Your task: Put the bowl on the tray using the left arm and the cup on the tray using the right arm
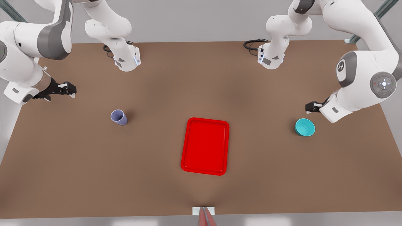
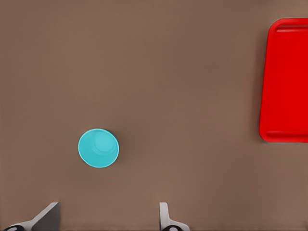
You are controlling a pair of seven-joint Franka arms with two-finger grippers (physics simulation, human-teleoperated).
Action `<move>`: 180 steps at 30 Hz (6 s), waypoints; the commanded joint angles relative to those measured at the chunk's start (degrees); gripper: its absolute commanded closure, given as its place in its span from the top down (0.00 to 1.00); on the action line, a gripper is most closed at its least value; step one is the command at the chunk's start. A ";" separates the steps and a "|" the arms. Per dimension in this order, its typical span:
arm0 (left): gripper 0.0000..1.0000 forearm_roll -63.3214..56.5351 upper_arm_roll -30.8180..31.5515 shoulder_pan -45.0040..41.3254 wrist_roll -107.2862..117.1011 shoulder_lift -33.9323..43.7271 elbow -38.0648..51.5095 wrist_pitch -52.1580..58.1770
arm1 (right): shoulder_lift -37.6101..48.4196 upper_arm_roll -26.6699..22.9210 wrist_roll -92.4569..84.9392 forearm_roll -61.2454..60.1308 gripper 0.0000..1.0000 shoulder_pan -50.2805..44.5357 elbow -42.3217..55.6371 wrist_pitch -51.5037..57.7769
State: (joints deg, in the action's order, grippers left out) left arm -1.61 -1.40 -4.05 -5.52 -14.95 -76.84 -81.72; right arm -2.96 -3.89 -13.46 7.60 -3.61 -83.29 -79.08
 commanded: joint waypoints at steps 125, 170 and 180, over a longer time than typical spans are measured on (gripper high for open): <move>1.00 3.28 2.37 1.50 10.62 -1.83 3.46 9.56 | -7.15 -0.77 36.40 -10.32 1.00 -9.84 -53.03 -56.80; 1.00 7.76 2.63 3.70 10.97 -4.47 3.54 7.01 | -44.15 -8.68 61.80 -20.52 0.21 -51.32 9.29 -47.57; 1.00 12.07 2.55 4.58 11.85 -4.65 3.54 6.57 | -44.33 -8.59 62.24 -20.78 1.00 -51.41 9.29 -47.57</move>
State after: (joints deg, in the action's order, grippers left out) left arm 8.75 1.11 0.44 5.63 -19.67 -73.33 -74.92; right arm -47.46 -12.49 45.13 -11.47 -55.00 -74.04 -125.94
